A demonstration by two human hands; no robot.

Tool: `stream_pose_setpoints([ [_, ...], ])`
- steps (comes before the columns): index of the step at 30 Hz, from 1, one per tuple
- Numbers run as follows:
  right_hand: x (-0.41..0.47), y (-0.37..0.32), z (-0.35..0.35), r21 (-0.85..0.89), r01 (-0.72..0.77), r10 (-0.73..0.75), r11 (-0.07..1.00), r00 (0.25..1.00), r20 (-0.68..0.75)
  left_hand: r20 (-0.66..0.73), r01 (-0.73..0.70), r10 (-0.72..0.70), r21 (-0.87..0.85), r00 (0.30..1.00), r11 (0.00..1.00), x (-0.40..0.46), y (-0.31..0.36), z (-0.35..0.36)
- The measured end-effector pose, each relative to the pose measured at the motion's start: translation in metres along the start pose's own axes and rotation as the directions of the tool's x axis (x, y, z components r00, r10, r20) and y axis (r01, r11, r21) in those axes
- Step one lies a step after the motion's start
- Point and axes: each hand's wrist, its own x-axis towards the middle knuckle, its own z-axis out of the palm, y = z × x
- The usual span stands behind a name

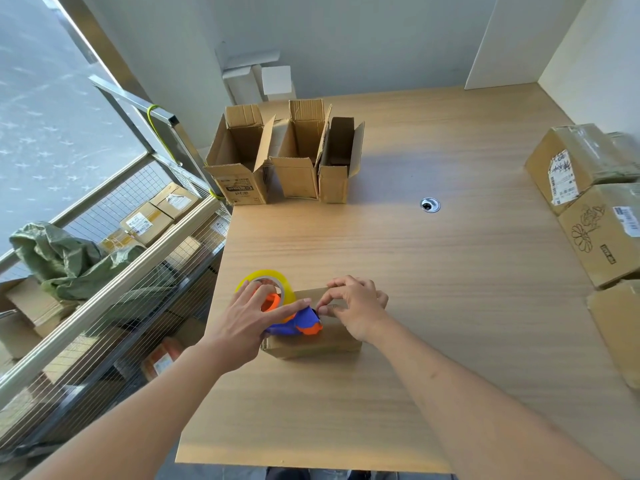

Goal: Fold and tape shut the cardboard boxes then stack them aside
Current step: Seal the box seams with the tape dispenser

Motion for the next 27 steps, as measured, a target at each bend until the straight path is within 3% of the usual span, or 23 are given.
stream_pose_setpoints([
  [11,0.008,-0.001,-0.007,-0.104,0.079,-0.066,0.991,0.99,0.122,-0.002,0.01,-0.01,0.018,1.0,1.0,0.0,0.0,0.0],
  [17,0.007,-0.003,0.0,-0.208,0.202,-0.216,0.957,0.975,-0.049,0.006,0.019,-0.02,0.029,1.0,0.999,0.0,-0.001,0.001],
  [20,0.004,-0.004,0.005,-0.127,0.231,-0.244,0.965,0.964,-0.103,-0.003,0.005,-0.005,0.073,1.0,0.997,0.0,0.001,-0.001],
  [22,0.001,-0.002,0.009,0.002,0.217,-0.215,0.976,0.968,-0.128,-0.089,0.017,-0.008,0.098,0.996,0.995,0.0,0.008,-0.002],
  [24,-0.001,0.001,0.01,0.143,0.165,-0.145,0.976,0.979,-0.142,-0.161,0.071,-0.054,0.101,0.985,0.992,-0.001,0.018,-0.003],
  [27,0.0,0.005,0.012,0.182,0.134,-0.107,0.974,0.982,-0.155,-0.198,0.159,-0.137,0.102,0.971,0.982,-0.007,0.028,0.003],
])
